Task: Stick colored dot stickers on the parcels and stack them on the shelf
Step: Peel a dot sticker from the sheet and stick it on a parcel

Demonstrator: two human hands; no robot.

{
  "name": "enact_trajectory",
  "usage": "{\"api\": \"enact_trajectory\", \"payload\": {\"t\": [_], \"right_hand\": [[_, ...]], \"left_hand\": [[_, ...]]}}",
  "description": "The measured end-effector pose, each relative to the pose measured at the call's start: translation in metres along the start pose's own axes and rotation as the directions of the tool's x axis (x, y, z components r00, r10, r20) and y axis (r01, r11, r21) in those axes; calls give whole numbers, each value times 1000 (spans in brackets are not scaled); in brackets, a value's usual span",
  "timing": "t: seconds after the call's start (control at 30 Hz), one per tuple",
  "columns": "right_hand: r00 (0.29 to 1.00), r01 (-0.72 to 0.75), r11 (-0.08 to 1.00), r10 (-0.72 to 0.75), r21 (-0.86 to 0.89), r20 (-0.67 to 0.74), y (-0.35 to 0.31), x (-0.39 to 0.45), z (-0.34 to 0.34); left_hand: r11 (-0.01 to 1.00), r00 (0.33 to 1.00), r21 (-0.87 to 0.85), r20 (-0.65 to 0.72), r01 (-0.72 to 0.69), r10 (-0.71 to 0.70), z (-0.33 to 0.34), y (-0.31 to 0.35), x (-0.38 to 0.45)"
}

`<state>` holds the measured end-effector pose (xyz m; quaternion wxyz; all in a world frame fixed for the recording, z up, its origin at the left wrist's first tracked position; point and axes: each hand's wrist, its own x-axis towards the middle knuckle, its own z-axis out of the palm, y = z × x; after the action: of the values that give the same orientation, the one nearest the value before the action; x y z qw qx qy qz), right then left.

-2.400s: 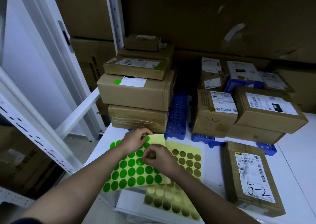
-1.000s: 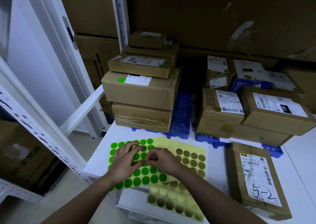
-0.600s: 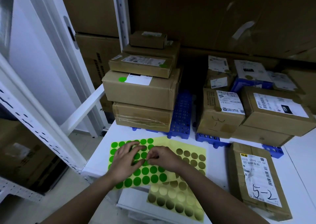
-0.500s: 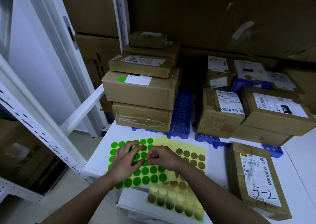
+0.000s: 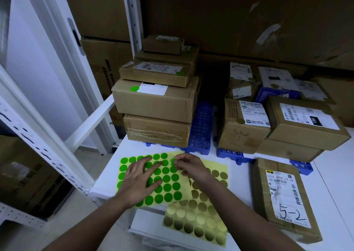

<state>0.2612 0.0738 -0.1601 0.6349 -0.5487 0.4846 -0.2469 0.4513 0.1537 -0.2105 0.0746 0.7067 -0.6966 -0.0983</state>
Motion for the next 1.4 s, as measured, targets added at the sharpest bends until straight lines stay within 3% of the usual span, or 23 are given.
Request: {"api": "enact_trajectory", "payload": {"t": [0.17, 0.27, 0.43, 0.57, 0.8, 0.87, 0.97, 1.03, 1.17, 1.4], "right_hand": [[998, -63, 992, 62, 111, 13, 1, -2, -2], [998, -46, 997, 48, 69, -27, 2, -3, 1], [997, 28, 998, -24, 56, -73, -1, -3, 9], [997, 41, 998, -38, 51, -69, -1, -4, 10], [992, 78, 997, -75, 22, -99, 2, -8, 0], [987, 120, 993, -120, -9, -104, 1, -12, -3], [978, 157, 987, -162, -47, -134, 2, -19, -12], [967, 170, 985, -173, -34, -188, 3, -26, -23], [955, 184, 983, -178, 2, -238, 2, -48, -48], [891, 234, 968, -176, 93, -418, 10, -98, -109]], "left_hand": [[995, 990, -1, 108, -95, 95, -14, -29, 6], [990, 983, 23, 124, -138, 134, -20, -26, 7], [1000, 1000, -14, 16, -15, 15, -8, 11, 15], [996, 997, 43, 34, 73, -75, 4, 24, 16], [998, 996, 50, 79, 31, -35, 3, 17, 18], [1000, 1000, 10, -1, 18, -18, 0, 17, 15], [991, 966, -129, -259, -34, 0, -11, 33, 8], [943, 940, -324, -337, -70, -45, -22, 59, 5], [640, 975, -769, -150, -10, -165, -42, 122, 9], [445, 988, -895, -69, -2, -135, -35, 207, 18]]}}
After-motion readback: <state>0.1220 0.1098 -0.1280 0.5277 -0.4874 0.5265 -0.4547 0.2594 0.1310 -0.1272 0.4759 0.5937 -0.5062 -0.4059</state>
